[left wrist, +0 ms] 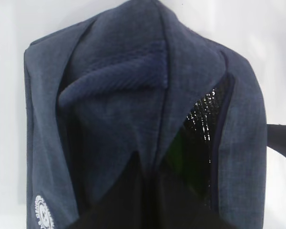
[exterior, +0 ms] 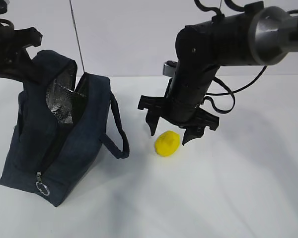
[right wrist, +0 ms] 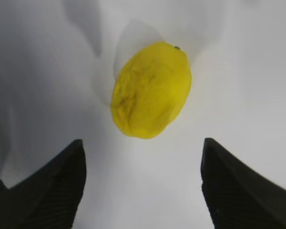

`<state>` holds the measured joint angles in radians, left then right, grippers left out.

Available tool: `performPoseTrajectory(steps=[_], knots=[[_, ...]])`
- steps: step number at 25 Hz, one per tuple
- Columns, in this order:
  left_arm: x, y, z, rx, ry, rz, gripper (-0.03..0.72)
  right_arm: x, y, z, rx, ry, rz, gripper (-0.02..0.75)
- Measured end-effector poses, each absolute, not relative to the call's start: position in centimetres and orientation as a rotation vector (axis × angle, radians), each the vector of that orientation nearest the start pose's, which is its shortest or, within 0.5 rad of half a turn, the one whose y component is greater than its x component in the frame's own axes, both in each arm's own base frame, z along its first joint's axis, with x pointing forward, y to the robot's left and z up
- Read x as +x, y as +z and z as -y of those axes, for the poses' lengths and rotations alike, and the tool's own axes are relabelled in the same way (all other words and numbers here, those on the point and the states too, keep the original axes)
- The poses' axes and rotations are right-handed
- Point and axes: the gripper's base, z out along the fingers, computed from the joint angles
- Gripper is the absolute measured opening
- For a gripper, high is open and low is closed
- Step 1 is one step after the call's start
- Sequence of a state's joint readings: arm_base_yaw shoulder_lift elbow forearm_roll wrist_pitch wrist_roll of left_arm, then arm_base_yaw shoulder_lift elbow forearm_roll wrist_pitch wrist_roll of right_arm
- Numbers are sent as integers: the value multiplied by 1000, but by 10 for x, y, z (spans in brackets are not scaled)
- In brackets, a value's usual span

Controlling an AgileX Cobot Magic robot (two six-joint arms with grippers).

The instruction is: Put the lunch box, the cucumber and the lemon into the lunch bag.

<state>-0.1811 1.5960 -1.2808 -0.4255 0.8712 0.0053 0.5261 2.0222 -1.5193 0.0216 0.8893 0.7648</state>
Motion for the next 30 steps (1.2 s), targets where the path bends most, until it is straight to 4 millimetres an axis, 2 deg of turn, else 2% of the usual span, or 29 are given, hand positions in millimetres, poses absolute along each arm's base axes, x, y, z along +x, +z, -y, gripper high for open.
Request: performPoseTrajectory(steps=[11, 25, 30], knots=[[328, 294, 89, -11, -575, -2647, -6, 377, 149, -215, 459, 258, -2899, 568], [328, 294, 89, -1, -573, -2645, -6, 388, 136, -206, 549, 258, -2851, 568], [328, 294, 89, 2, -572, -2645, -7, 391, 134, -202, 561, 257, -2846, 541]])
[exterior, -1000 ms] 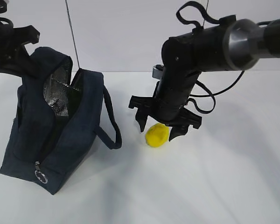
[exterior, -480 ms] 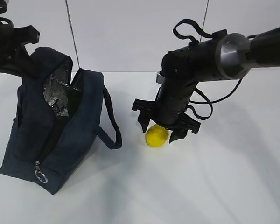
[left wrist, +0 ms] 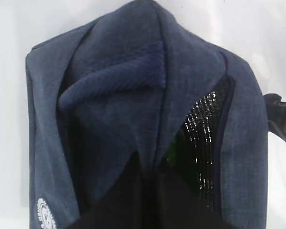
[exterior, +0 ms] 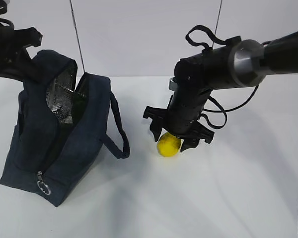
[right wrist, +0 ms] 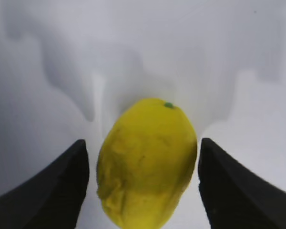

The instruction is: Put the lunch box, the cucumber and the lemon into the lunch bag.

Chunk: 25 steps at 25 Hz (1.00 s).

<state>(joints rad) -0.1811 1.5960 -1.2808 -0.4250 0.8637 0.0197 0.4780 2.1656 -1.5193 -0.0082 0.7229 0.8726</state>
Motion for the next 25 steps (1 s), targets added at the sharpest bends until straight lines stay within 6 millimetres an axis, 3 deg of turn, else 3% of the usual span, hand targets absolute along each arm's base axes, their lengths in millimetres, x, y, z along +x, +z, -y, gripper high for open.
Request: performPoseTrajectory(steps=[9, 15, 18, 25], knots=[[328, 294, 89, 9, -570, -2644, -7, 391, 127, -202, 575, 251, -2860, 451], [328, 294, 89, 14, -569, -2644, -7, 390, 129, -201, 528, 232, -2880, 447], [328, 294, 89, 17, -568, -2643, -7, 387, 144, -199, 494, 229, -2884, 445], [328, 294, 89, 21, -567, -2643, -7, 372, 209, -193, 255, 270, -2849, 445]])
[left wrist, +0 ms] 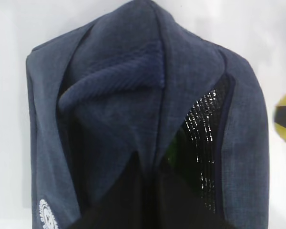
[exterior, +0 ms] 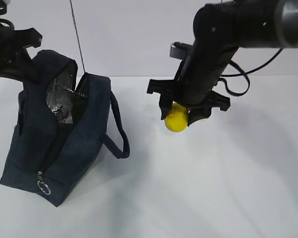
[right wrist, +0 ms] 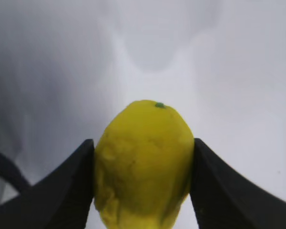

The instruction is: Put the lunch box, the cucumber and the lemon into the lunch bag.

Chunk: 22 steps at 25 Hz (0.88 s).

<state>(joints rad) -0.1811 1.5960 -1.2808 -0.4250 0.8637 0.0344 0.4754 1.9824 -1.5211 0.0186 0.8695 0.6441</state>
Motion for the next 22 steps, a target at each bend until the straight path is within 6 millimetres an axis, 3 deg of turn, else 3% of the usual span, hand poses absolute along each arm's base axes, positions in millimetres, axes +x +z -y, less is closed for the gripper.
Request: performPoseTrajectory(steps=[5, 8, 13, 16, 22], knots=[[328, 294, 89, 22, -567, -2643, -7, 351, 263, -193, 126, 451, -2804, 443], [327, 295, 90, 15, -583, -2641, -7, 343, 283, -194, 133, 561, -2768, 443], [327, 296, 93, -3, -642, -2633, -7, 335, 289, -199, 143, 680, -2806, 443], [327, 297, 94, -4, -663, -2628, -7, 329, 293, -211, 35, 787, -2803, 442], [327, 299, 98, 9, -719, -2610, -7, 325, 310, -238, -73, 939, -2658, 442]])
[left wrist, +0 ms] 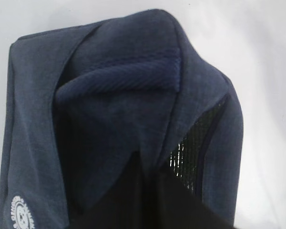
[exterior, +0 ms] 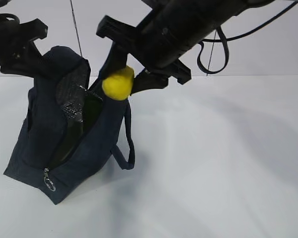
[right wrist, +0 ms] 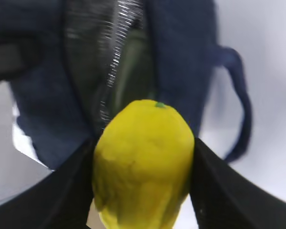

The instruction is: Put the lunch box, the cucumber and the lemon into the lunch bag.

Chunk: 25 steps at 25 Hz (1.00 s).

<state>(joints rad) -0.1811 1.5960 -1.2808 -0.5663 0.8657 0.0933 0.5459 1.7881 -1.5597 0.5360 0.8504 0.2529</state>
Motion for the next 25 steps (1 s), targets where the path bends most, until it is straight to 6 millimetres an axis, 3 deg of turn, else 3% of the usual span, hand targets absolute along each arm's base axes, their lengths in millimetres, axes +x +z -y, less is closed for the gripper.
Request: performPoseTrajectory(steps=[5, 13, 17, 20, 25], knots=[[327, 299, 99, 12, -733, -2604, -7, 330, 309, -256, -84, 1003, -2610, 442], [324, 299, 106, 61, -739, -2605, -7, 349, 266, -293, -127, 1130, -2648, 450], [324, 299, 107, 78, -736, -2603, -7, 355, 249, -299, -126, 1157, -2663, 532], [324, 299, 107, 83, -734, -2602, -7, 356, 253, -300, -151, 1162, -2646, 589], [324, 299, 107, 86, -734, -2601, -7, 357, 272, -302, -254, 1147, -2618, 601]])
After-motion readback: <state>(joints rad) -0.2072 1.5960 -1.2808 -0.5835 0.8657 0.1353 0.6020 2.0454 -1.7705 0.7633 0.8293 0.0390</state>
